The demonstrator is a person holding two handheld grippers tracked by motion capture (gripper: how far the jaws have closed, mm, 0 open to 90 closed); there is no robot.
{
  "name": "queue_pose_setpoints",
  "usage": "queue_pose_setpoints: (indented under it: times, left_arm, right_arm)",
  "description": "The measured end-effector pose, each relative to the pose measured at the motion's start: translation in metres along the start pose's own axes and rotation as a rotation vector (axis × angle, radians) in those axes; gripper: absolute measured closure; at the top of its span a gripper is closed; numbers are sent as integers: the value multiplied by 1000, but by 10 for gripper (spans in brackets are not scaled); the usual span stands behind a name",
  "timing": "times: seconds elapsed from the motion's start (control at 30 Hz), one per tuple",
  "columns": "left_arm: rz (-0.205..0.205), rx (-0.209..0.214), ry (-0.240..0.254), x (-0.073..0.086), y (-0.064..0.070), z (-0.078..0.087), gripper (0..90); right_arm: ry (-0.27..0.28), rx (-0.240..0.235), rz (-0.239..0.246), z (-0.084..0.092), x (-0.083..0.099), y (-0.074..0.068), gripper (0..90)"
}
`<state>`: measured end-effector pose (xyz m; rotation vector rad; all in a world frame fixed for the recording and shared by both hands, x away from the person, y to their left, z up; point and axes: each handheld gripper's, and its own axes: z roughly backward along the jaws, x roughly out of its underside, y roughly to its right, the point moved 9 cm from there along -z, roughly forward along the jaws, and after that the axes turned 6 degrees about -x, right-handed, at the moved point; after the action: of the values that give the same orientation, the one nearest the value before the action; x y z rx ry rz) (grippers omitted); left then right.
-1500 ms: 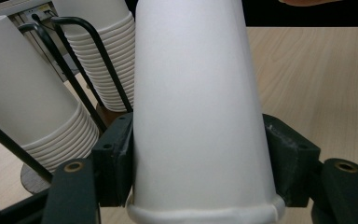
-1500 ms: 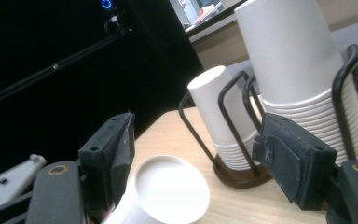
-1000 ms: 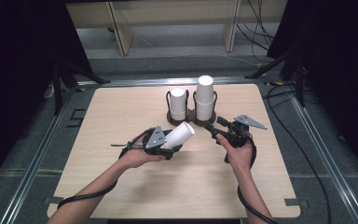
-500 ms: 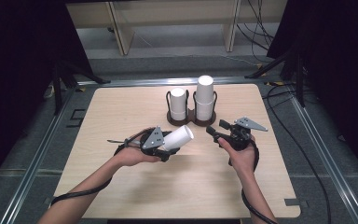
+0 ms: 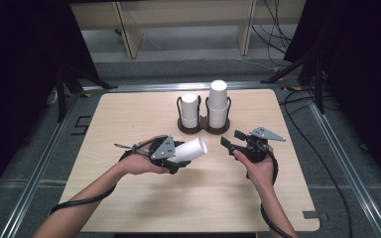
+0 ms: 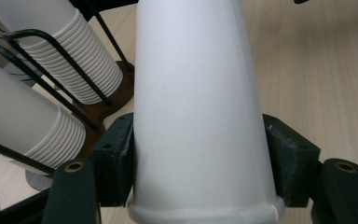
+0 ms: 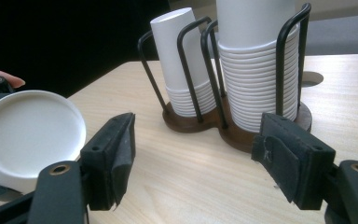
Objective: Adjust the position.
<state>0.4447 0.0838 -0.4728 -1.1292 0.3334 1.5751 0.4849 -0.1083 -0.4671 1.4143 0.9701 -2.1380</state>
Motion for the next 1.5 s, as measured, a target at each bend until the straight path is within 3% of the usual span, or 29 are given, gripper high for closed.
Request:
queue_pose_setpoints:
  times: [0.07,0.1,0.2,0.33,0.37,0.47,0.6,0.63,0.67,0.77,0.87,0.9,0.93,1.03,1.1,1.13,1.27,1.37,1.43,1.5]
  left_arm:
    - [-15,21,-6,1,2,0,346]
    - [-23,28,-11,1,4,0,346]
    - [-38,51,-30,2,5,1,345]
    - [-56,74,-42,3,8,2,345]
    - [-66,81,-54,4,8,3,346]
    - [-81,99,-71,5,9,4,346]
    - [-102,118,-103,7,10,7,346]
    - [-118,116,-104,8,10,6,347]
    - [-131,112,-118,9,9,6,346]
    - [-129,127,-121,8,11,6,346]
    - [-157,122,-142,8,10,8,347]
    - [-148,120,-141,8,11,7,347]
    - [-171,130,-154,8,10,8,347]
    - [-191,133,-166,7,10,9,347]
    - [-200,145,-172,6,10,10,347]
    - [-200,144,-179,6,11,10,347]
    - [-233,160,-205,8,12,11,347]
    - [-248,168,-212,8,13,11,348]
    - [-248,177,-222,9,15,11,348]
    - [-256,178,-227,10,15,11,348]
  right_arm:
    - [-4,-3,11,1,1,0,287]
    - [-12,-8,-9,2,2,-2,287]
    - [-12,-2,36,2,2,1,288]
    - [-33,-12,27,3,5,-1,288]
    - [-36,-12,51,3,4,0,287]
    - [-46,-27,53,3,6,-2,289]
    - [-63,-37,92,4,8,-2,290]
    - [-69,-56,73,4,9,-5,290]
    - [-65,-54,92,3,9,-5,290]
    - [-76,-65,98,4,10,-6,290]
    - [-83,-68,99,4,12,-6,291]
    - [-92,-72,78,4,13,-8,291]
    - [-88,-70,108,3,13,-6,291]
    - [-101,-77,122,4,13,-7,291]
    - [-120,-83,121,6,14,-8,291]
    - [-127,-89,95,6,15,-10,291]
    - [-128,-92,138,4,15,-9,291]
    - [-153,-96,130,4,17,-10,291]
    - [-144,-103,153,3,17,-10,292]
    - [-164,-109,114,3,20,-13,292]
